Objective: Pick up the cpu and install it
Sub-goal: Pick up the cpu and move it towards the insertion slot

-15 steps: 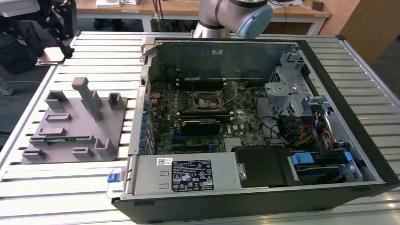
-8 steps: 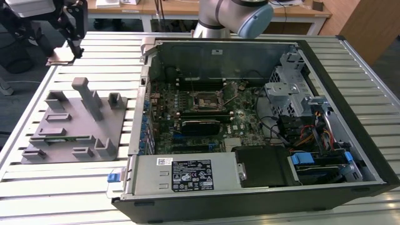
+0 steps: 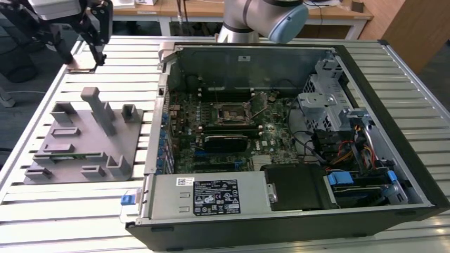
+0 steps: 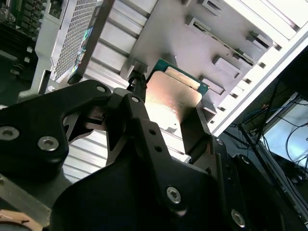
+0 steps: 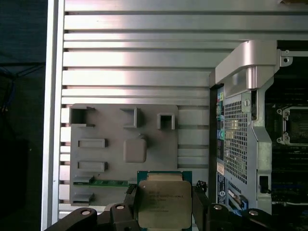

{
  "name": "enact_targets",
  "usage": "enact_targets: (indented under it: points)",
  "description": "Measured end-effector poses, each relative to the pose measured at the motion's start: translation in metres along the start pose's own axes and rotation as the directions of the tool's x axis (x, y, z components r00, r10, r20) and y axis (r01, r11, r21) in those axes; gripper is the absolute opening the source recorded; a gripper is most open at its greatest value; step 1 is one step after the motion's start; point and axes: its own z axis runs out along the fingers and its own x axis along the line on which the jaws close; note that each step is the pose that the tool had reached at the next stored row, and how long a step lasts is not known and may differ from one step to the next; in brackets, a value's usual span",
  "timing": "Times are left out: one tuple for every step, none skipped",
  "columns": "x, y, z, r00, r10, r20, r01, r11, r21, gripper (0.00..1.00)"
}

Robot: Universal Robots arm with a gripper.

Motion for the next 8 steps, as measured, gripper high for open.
enact_targets:
  points:
    - [-0.0022,0.0000,0.0000,1.0000,0.000,0.0000,0.000,1.0000,0.0000,0.53]
    - [-0.0040,0.0000,-0.0001,1.0000,0.000,0.0000,0.000,1.0000,0.0000,0.53]
    - [-0.0054,0.0000,-0.0001,1.0000,0.000,0.0000,0.000,1.0000,0.0000,0.53]
    - [-0.0070,0.0000,0.0000,1.0000,0.000,0.0001,0.000,1.0000,-0.0001,0.53]
    - [-0.0087,0.0000,0.0000,1.0000,0.000,0.0001,0.000,1.0000,-0.0001,0.53]
    - [-0.0104,0.0000,-0.0001,1.0000,0.000,0.0001,0.000,1.0000,0.0000,0.53]
    - [-0.0117,0.0000,-0.0001,1.0000,0.000,0.0000,0.000,1.0000,0.0000,0.53]
    - [-0.0130,0.0000,-0.0001,1.0000,0.000,0.0000,0.000,1.0000,0.0000,0.53]
